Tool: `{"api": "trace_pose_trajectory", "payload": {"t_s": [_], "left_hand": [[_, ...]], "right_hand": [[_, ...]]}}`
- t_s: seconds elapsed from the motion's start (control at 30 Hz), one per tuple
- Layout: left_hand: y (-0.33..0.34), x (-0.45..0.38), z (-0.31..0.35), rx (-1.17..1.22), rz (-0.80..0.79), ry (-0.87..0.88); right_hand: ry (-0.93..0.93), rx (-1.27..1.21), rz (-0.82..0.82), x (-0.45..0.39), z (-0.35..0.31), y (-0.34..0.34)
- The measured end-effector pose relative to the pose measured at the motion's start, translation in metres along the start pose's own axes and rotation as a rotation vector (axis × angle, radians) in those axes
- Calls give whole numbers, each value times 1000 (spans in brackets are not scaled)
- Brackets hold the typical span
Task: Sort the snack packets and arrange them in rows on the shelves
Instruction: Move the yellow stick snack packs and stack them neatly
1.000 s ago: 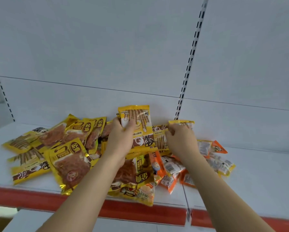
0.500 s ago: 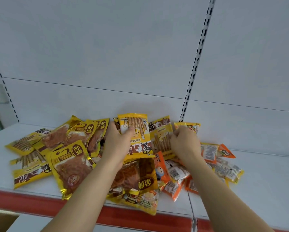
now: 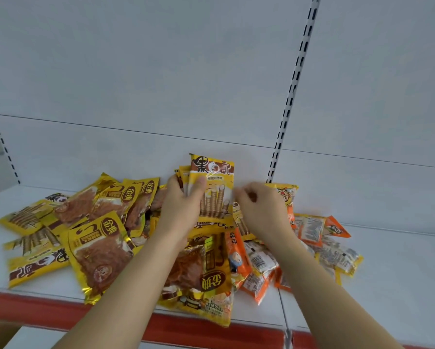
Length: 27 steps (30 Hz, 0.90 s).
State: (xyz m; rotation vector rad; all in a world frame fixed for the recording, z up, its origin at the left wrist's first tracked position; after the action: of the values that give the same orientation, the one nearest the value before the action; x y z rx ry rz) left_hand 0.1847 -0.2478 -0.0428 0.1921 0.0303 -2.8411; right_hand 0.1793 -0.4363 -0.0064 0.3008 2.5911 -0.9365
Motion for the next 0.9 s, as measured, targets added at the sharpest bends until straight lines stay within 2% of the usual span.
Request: {"api": "trace_pose_trajectory", "payload": {"t_s": [0.07,0.17,0.27,0.4,0.6,0.63,0.7,0.77,0.9], "left_hand": [[-15,-4,1,6,69,8],[-35,-8,-2,21,137,-21],[-46,-9,-2,-6,156,-25],[-53,-8,-2,-59,147,2],[-58,-5,0,-94,183,15],[-58,-4,1,-95,185,15],[-54,1,5,-70,171,8],[-47,7,9,-39,142,-11],[-42,15,12,14,90,-82]], "right_hand": [[-15,207,31,-13,12,-7],[64,551,-116,-22,44,12],[145,632,-222,-20,62,32],[134,508,-125,-29,58,27],[-56,108,179,-27,4,-25],[-64,-23,183,-24,-6,-30],[-34,-259,59,-17,-22,-19],[-55,-259,-73,-7,-37,6],[-79,-220,-97,5,-44,30]]}}
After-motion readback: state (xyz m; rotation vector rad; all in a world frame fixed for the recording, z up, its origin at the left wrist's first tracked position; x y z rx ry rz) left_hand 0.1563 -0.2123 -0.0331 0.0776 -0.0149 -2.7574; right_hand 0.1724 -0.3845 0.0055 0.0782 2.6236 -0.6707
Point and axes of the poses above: each hand's wrist, its own x-axis away from the middle knuckle, its own y-axis out of the palm, z = x × y, the point moved 9 cm from there along -x, towards the middle knuckle, and after that the axes turned 4 degrees about -x, right-handed, at the moved point
